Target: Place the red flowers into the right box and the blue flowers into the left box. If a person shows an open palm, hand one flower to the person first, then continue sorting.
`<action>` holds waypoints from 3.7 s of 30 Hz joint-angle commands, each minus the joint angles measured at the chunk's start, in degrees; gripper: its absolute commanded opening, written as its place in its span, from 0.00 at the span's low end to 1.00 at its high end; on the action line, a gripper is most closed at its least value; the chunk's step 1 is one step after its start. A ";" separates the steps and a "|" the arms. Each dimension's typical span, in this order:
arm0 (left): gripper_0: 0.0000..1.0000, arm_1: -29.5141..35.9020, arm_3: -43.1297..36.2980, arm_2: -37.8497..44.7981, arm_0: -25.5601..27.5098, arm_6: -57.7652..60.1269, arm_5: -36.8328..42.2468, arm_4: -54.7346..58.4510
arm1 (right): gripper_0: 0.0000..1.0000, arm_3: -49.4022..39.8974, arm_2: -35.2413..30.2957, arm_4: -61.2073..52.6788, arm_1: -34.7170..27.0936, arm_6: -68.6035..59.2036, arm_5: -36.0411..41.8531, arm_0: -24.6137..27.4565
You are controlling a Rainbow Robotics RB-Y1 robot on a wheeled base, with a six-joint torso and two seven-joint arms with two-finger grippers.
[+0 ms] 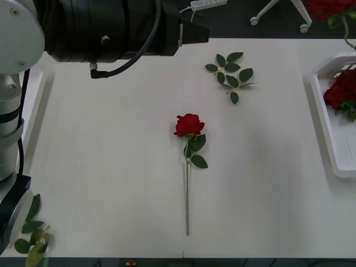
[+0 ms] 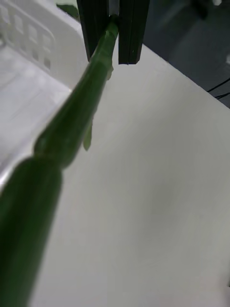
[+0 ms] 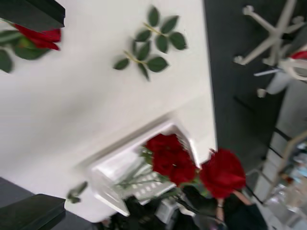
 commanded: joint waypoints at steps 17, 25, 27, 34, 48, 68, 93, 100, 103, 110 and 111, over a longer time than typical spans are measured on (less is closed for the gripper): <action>1.00 10.29 -5.95 -22.72 13.52 15.14 4.09 -9.17 | 0.00 20.61 -0.90 29.99 1.36 -1.37 -7.20 1.39; 1.00 5.64 0.99 -35.38 13.43 16.89 -1.89 -28.25 | 0.00 28.08 -0.82 36.23 7.16 -1.72 -13.62 3.94; 1.00 4.05 4.95 -38.10 13.26 19.71 -5.41 -32.20 | 0.00 30.10 -0.82 36.41 8.21 -1.81 -14.23 3.94; 1.00 0.54 16.99 -43.29 9.65 20.06 -11.56 -35.89 | 0.00 31.07 -0.82 36.59 9.27 -2.16 -14.85 3.94; 1.00 -6.67 30.88 -49.35 2.97 19.18 -12.61 -36.59 | 0.86 30.45 -3.98 35.62 7.16 0.04 -13.35 2.18; 1.00 -9.39 37.82 -52.87 2.53 12.85 -14.99 -42.57 | 1.00 13.67 -19.89 21.47 2.59 5.84 7.04 0.69; 0.00 -8.78 39.05 -53.75 2.53 11.71 -14.99 -46.09 | 1.00 -2.51 -12.15 -4.02 4.00 4.69 1.33 0.86; 0.00 -7.46 36.32 -49.53 2.53 12.32 -16.22 -48.37 | 1.00 -4.79 -10.04 -4.02 5.14 6.28 -1.14 0.86; 0.00 -6.32 32.28 -45.31 2.53 12.50 -16.22 -48.64 | 1.00 -4.35 -10.04 -4.46 5.31 10.06 -0.96 0.86; 0.00 -4.65 22.53 -34.41 2.45 12.76 -18.77 -45.56 | 1.00 1.71 -10.04 -9.29 5.31 19.90 1.06 0.95; 0.00 -4.30 21.21 -32.92 2.45 12.85 -19.73 -45.03 | 1.00 2.68 -10.04 -10.44 5.31 21.22 1.41 0.95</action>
